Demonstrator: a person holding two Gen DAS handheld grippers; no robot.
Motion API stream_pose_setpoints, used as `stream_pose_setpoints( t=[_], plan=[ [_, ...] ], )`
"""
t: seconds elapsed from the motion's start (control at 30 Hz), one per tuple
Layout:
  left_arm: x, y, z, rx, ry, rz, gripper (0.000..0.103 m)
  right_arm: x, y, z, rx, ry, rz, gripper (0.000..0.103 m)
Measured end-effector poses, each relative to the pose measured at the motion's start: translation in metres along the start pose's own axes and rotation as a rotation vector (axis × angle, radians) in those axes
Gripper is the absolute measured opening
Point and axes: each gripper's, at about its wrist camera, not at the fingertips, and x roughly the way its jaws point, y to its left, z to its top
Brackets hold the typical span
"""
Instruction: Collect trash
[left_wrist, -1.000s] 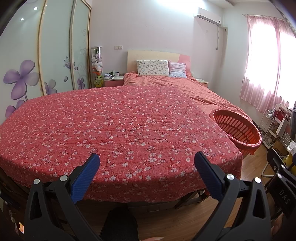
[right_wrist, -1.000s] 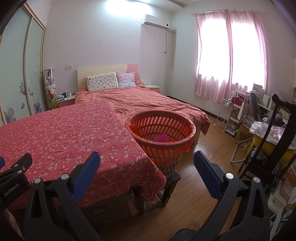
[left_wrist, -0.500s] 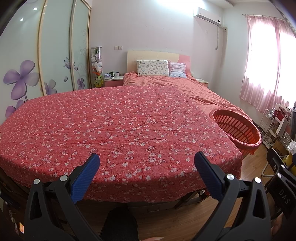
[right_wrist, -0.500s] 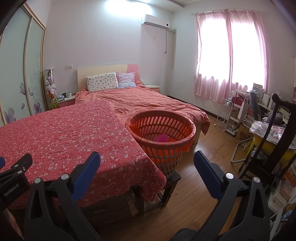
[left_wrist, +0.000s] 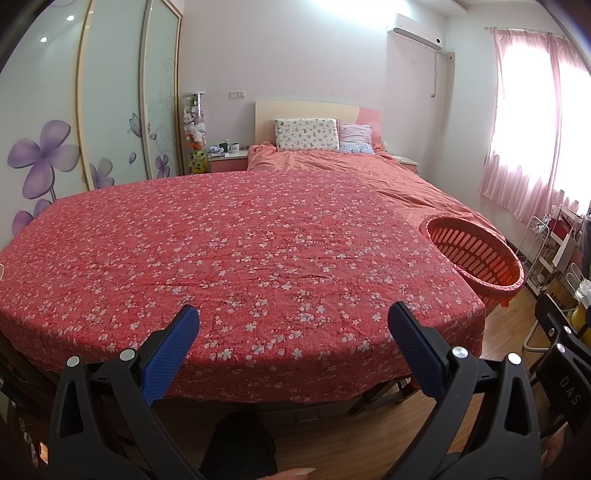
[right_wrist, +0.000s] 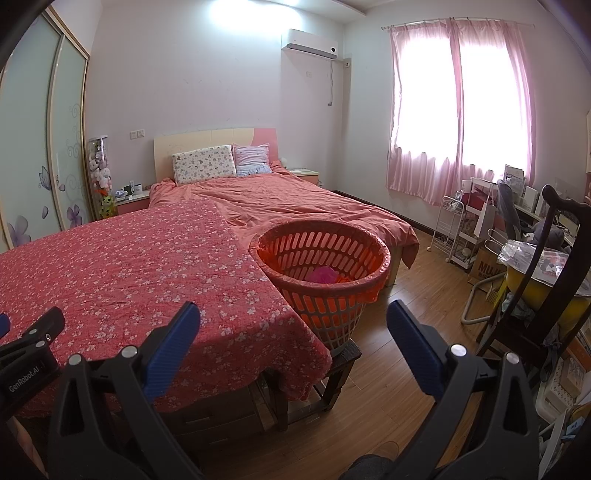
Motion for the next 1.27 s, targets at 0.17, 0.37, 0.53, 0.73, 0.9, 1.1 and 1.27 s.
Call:
stream_pose_setpoints(
  t=[0.17, 0.37, 0.53, 0.73, 0.9, 1.1, 1.27],
  plan=[
    [-0.0003, 0.0003, 0.0002, 0.000, 0.000, 0.001, 0.101, 0.0001, 0.0003, 0.0002, 0.000, 0.000, 0.000, 0.099],
    [-0.0003, 0.0005, 0.0003, 0.000, 0.000, 0.001, 0.101, 0.0001, 0.0003, 0.0002, 0.000, -0.001, 0.000, 0.099],
    [-0.0004, 0.0002, 0.0002, 0.001, -0.001, 0.001, 0.101, 0.0000, -0.0001, -0.0002, 0.000, 0.000, 0.000, 0.099],
    [-0.0007, 0.0003, 0.0004, 0.001, 0.001, 0.001, 0.101, 0.0000, 0.0003, 0.0001, 0.000, 0.000, 0.000, 0.099],
    [-0.0012, 0.0014, -0.0001, 0.002, -0.002, 0.007, 0.101, -0.0001, 0.0003, -0.0002, 0.001, 0.000, 0.000, 0.099],
    [-0.0022, -0.0006, 0.0003, 0.006, -0.003, 0.010, 0.101, -0.0002, 0.0003, -0.0002, 0.001, 0.000, 0.000, 0.099],
    [-0.0024, -0.0010, 0.0004, 0.006, -0.004, 0.010, 0.101, -0.0002, 0.0003, 0.0000, 0.001, 0.000, 0.000, 0.099]
  ],
)
